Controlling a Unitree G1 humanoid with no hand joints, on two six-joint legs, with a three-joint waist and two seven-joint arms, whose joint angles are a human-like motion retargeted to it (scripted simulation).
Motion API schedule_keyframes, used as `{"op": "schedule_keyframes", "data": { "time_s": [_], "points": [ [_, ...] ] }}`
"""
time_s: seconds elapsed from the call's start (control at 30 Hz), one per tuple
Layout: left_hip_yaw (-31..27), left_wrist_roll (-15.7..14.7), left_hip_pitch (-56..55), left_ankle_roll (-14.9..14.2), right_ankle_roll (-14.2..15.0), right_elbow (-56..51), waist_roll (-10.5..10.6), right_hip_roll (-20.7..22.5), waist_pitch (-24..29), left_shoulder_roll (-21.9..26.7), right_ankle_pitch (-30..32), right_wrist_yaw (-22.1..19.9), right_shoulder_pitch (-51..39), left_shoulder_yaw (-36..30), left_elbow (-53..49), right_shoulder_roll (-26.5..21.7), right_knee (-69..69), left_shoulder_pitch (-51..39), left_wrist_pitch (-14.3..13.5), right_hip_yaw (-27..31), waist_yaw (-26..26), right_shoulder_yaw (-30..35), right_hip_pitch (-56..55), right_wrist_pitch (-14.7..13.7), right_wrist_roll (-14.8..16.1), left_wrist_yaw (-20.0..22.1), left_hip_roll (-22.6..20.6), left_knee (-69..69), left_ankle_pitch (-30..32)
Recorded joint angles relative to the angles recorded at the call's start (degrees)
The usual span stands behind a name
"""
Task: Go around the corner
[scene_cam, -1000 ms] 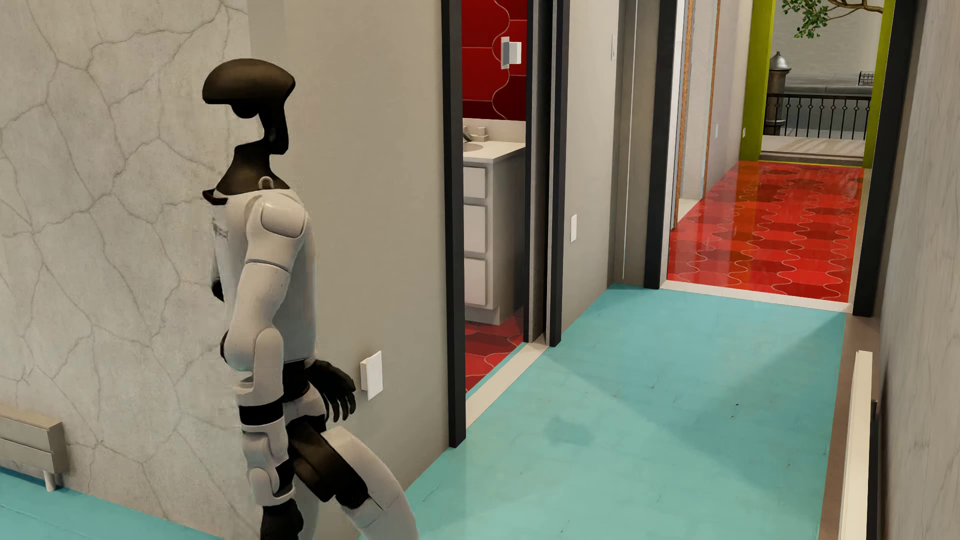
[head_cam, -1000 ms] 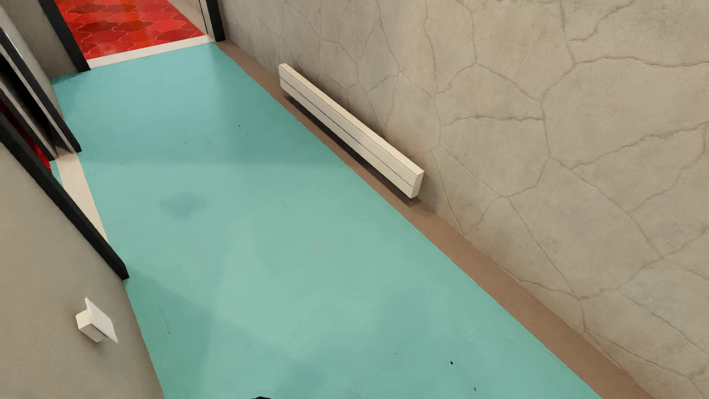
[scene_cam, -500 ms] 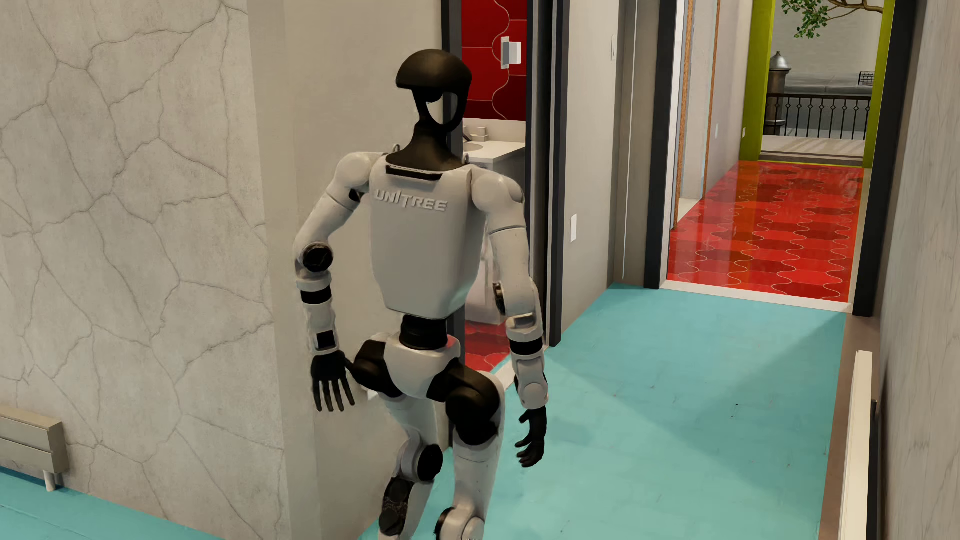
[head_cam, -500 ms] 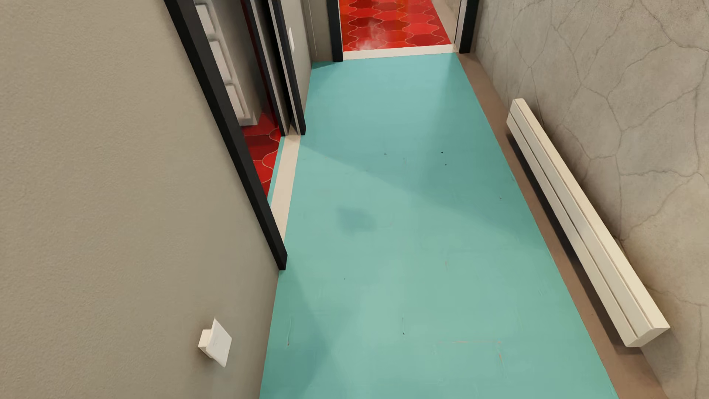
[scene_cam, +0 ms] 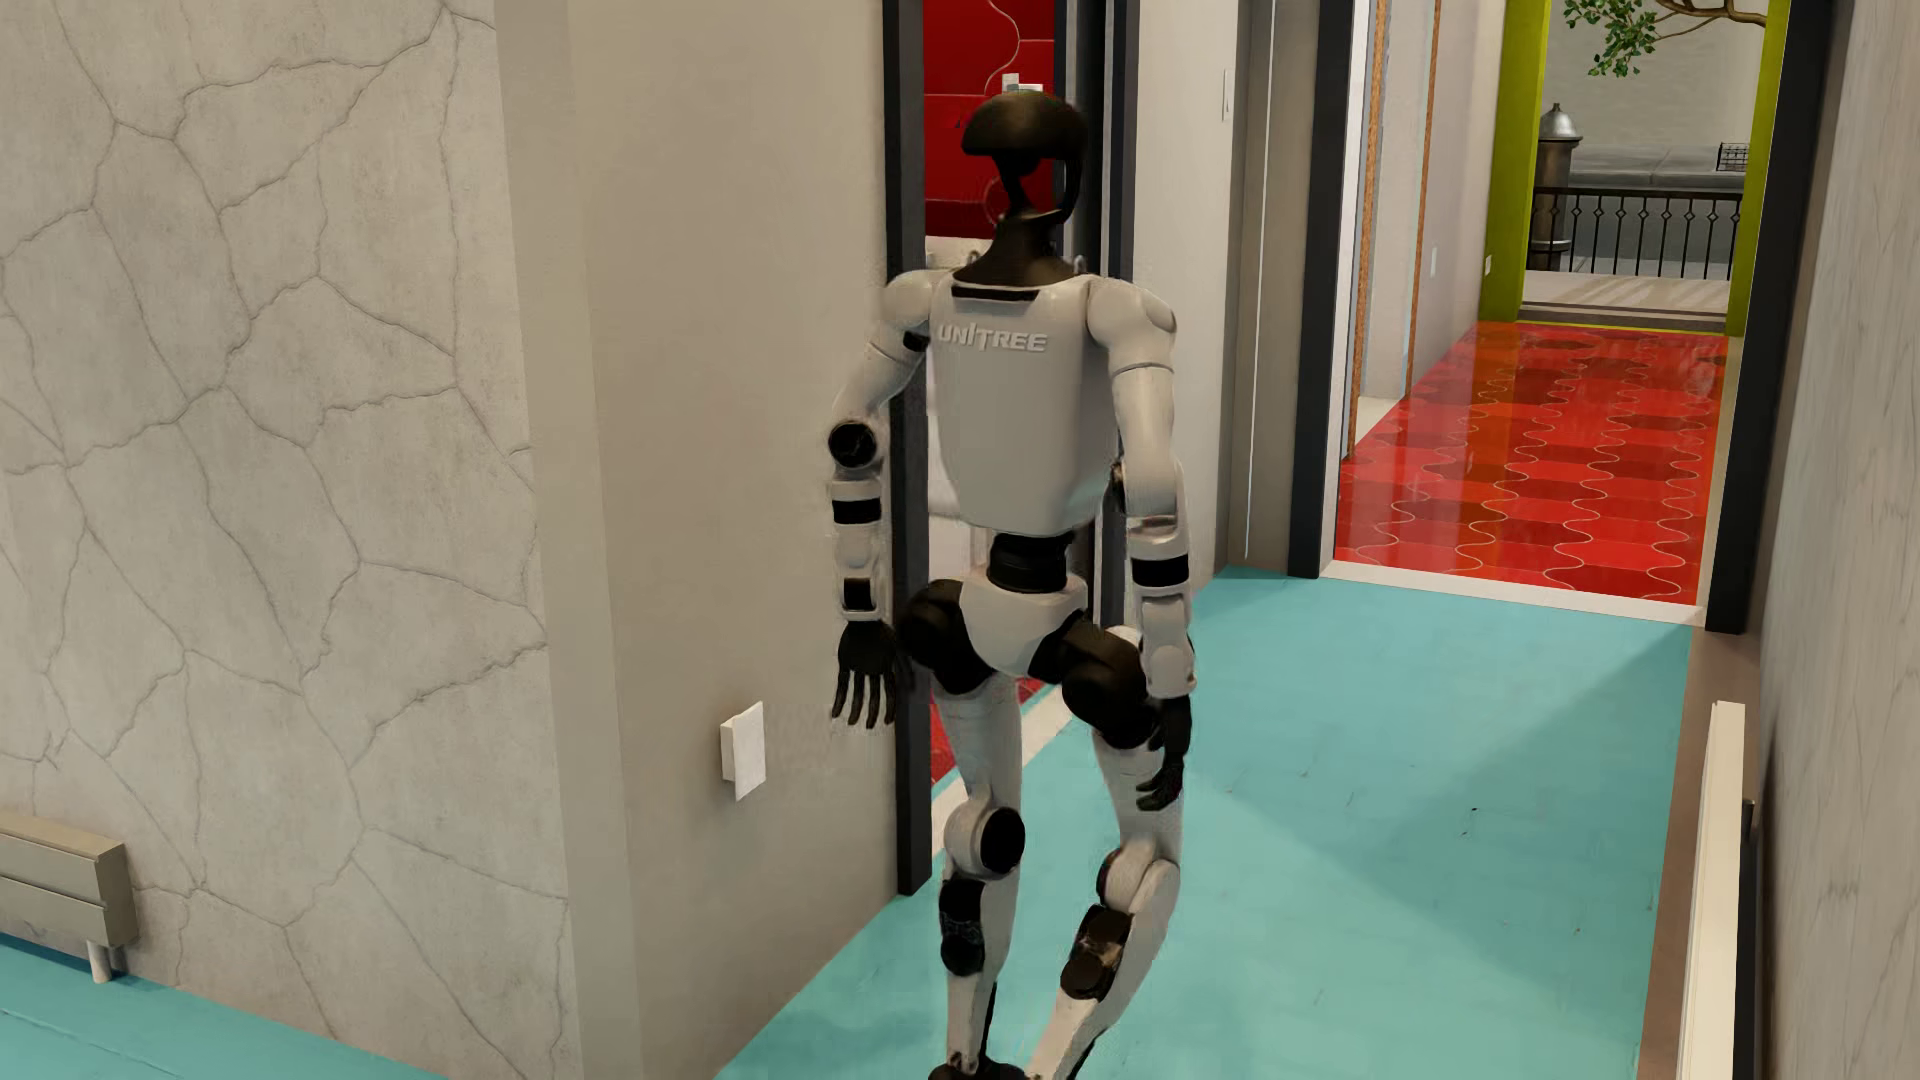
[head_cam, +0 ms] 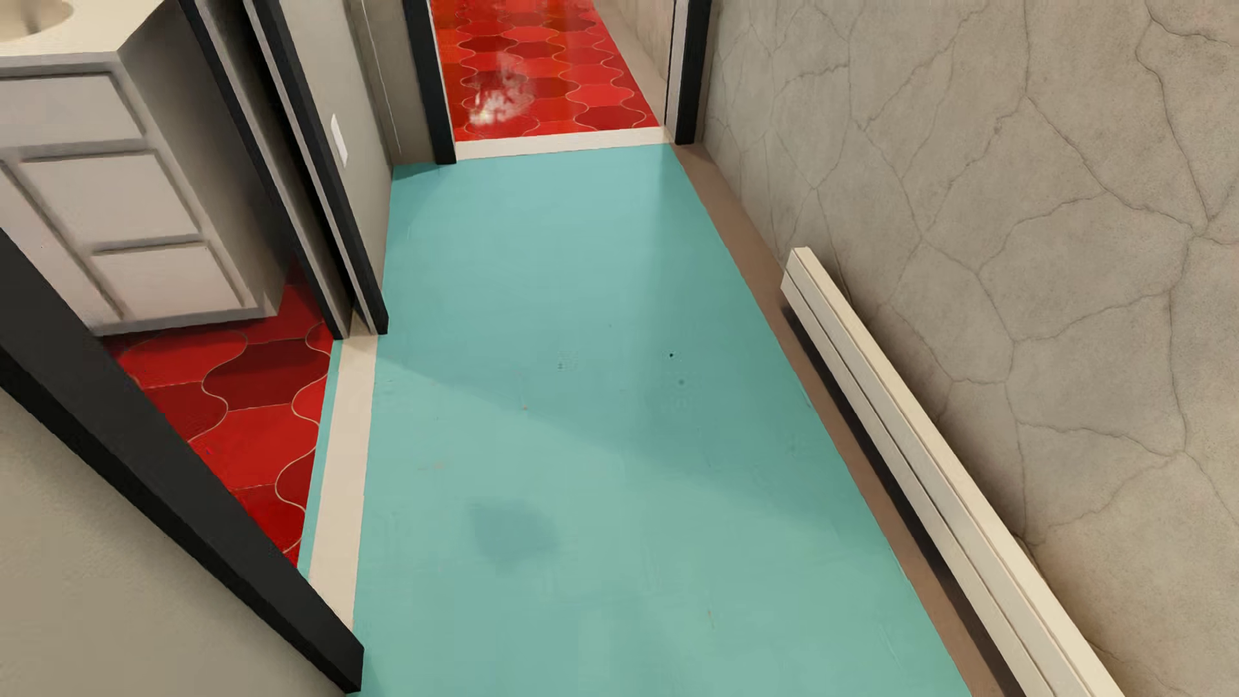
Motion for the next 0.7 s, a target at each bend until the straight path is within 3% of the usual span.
{"op": "schedule_keyframes", "data": {
  "time_s": [0.07,0.1,0.2,0.23,0.27,0.33,0.4,0.43,0.47,0.53,0.6,0.7],
  "points": [
    [0.0,0.0,12.0,0.0,0.0,2.8,2.8,3.2,3.2,1.1,-8.1,0.0,1.4,10.5,-3.6,0.3,-6.3,-1.7,0.0,0.0,-2.2,5.3,-3.1,0.0,0.0,0.0,3.1,-0.9,-10.1],
    [0.0,0.0,15.1,0.0,0.0,3.6,3.6,4.2,4.0,1.3,-8.7,0.0,1.2,17.6,-6.5,0.6,-13.5,-2.6,0.0,0.0,-3.4,7.9,-5.1,0.0,0.0,0.0,3.8,-1.2,-12.0],
    [0.0,0.0,21.5,0.0,0.0,2.1,4.6,6.4,5.1,1.8,4.9,0.0,0.8,32.8,-16.7,1.3,-40.6,-5.8,0.0,0.0,-4.5,7.5,-6.3,0.0,0.0,0.0,4.8,-1.7,-13.1],
    [0.0,0.0,24.1,0.0,0.0,0.8,4.9,6.7,5.5,1.9,7.2,0.0,0.8,34.7,-19.5,1.4,-46.4,-6.5,0.0,0.0,-4.6,5.7,-5.2,0.0,0.0,0.0,5.3,-1.8,-12.8],
    [0.0,0.0,27.0,0.0,0.0,-0.3,5.4,6.8,6.2,1.9,5.7,0.0,0.5,35.5,-21.7,1.1,-46.8,-6.8,0.0,0.0,-4.5,4.3,-4.6,0.0,0.0,0.0,6.0,-2.1,-12.1],
    [0.0,0.0,30.3,0.0,0.0,-0.9,6.3,7.5,5.4,1.3,7.1,0.0,-1.4,35.3,-23.4,0.2,-41.5,-5.0,0.0,0.0,-4.6,1.7,-6.3,0.0,0.0,0.0,7.6,-2.6,-8.1],
    [0.0,0.0,29.4,0.0,0.0,0.8,8.6,9.0,4.4,-1.0,4.2,0.0,-3.7,30.1,-17.6,-1.1,-37.3,-2.4,0.0,0.0,-5.5,-1.0,-4.0,0.0,0.0,0.0,10.6,1.5,5.4],
    [0.0,0.0,23.4,0.0,0.0,1.3,9.4,9.6,3.8,-2.2,1.4,0.0,-5.0,24.7,-13.2,-1.4,-37.8,-2.2,0.0,0.0,-5.8,-3.3,-1.3,0.0,0.0,0.0,11.5,10.0,13.9],
    [0.0,0.0,14.2,0.0,0.0,0.8,9.9,10.2,2.7,-2.7,-0.7,0.0,-6.3,19.1,-10.0,-1.6,-38.8,-2.5,0.0,0.0,-5.0,-5.8,-0.1,0.0,0.0,0.0,11.5,21.5,18.5],
    [0.0,0.0,-0.5,0.0,0.0,-2.4,9.5,11.2,2.3,-2.3,-2.6,0.0,-8.4,13.7,-8.2,-2.4,-41.9,-0.5,0.0,0.0,0.9,-8.7,4.1,0.0,0.0,0.0,10.4,37.9,19.0],
    [0.0,0.0,-9.1,0.0,0.0,-6.0,8.0,11.0,2.3,-1.4,-1.6,0.0,-9.7,12.1,-8.2,-3.0,-46.4,4.2,0.0,0.0,5.3,-12.5,11.8,0.0,0.0,0.0,8.7,35.5,18.1],
    [0.0,0.0,-13.1,0.0,0.0,-11.8,8.1,11.4,4.8,-2.1,-5.6,0.0,-10.2,6.3,-5.3,-3.4,-46.3,6.8,0.0,0.0,8.5,-20.2,18.5,0.0,0.0,0.0,6.4,11.6,23.4]
  ]
}}
